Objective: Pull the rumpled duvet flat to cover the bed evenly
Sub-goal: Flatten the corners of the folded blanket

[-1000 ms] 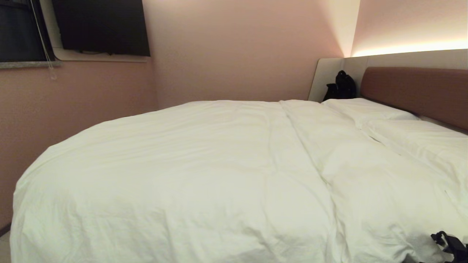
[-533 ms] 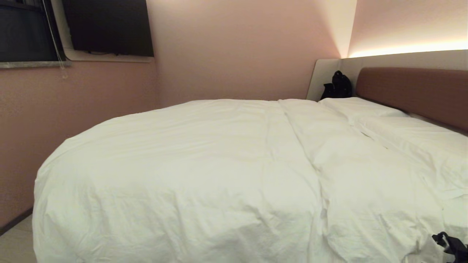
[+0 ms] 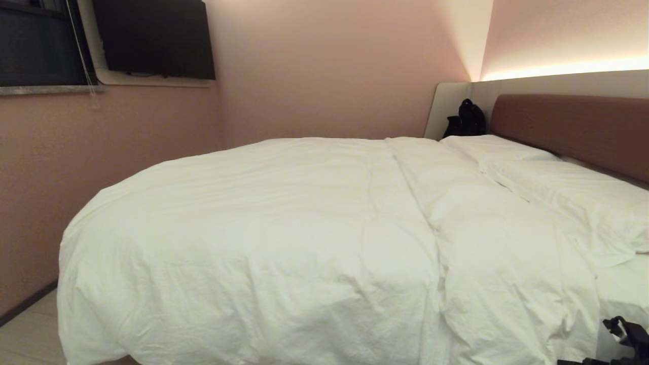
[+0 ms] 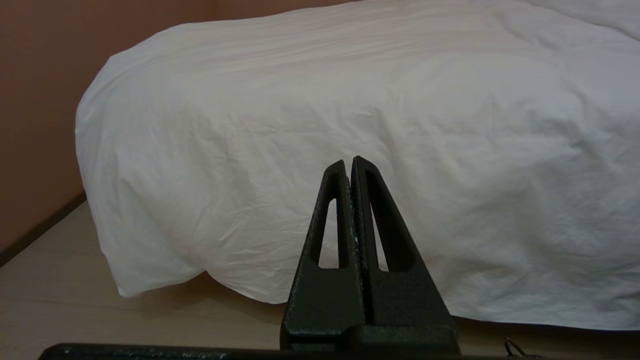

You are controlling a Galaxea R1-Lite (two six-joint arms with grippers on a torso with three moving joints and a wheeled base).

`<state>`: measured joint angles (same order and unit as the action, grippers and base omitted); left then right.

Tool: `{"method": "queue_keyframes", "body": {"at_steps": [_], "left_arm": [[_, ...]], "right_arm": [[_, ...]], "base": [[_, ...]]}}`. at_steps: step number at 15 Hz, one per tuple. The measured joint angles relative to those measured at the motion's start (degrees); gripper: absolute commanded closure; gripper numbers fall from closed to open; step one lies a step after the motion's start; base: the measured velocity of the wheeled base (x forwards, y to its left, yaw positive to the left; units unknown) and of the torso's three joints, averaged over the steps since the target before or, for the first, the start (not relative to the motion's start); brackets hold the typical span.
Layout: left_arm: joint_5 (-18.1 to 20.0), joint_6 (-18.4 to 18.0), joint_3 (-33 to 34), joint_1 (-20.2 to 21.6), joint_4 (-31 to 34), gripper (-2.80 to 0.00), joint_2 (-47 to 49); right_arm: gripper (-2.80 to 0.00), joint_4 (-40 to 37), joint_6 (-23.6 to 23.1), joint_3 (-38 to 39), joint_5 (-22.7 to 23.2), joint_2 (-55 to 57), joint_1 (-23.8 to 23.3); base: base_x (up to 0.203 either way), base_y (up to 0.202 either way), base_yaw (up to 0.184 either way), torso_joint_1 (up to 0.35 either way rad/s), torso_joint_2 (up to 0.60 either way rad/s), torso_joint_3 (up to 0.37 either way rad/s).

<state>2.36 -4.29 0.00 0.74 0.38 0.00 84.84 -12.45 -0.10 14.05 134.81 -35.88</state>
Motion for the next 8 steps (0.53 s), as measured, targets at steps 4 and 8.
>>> {"method": "queue_keyframes", "body": {"at_steps": [4, 8], "left_arm": [[0.11, 0.08, 0.0, 0.02, -0.09, 0.0, 0.0], [0.11, 0.09, 0.0, 0.02, -0.13, 0.0, 0.0]], "right_arm": [[-2.8, 1.24, 1.38, -0.54, -0.04, -4.1, 2.07], [0.0, 0.94, 5.27, -4.96, -2.55, -14.36, 7.9]], "base": [[0.0, 0.0, 0.0, 0.0, 0.0, 0.0], [0.0, 0.0, 0.0, 0.0, 0.0, 0.0]]}}
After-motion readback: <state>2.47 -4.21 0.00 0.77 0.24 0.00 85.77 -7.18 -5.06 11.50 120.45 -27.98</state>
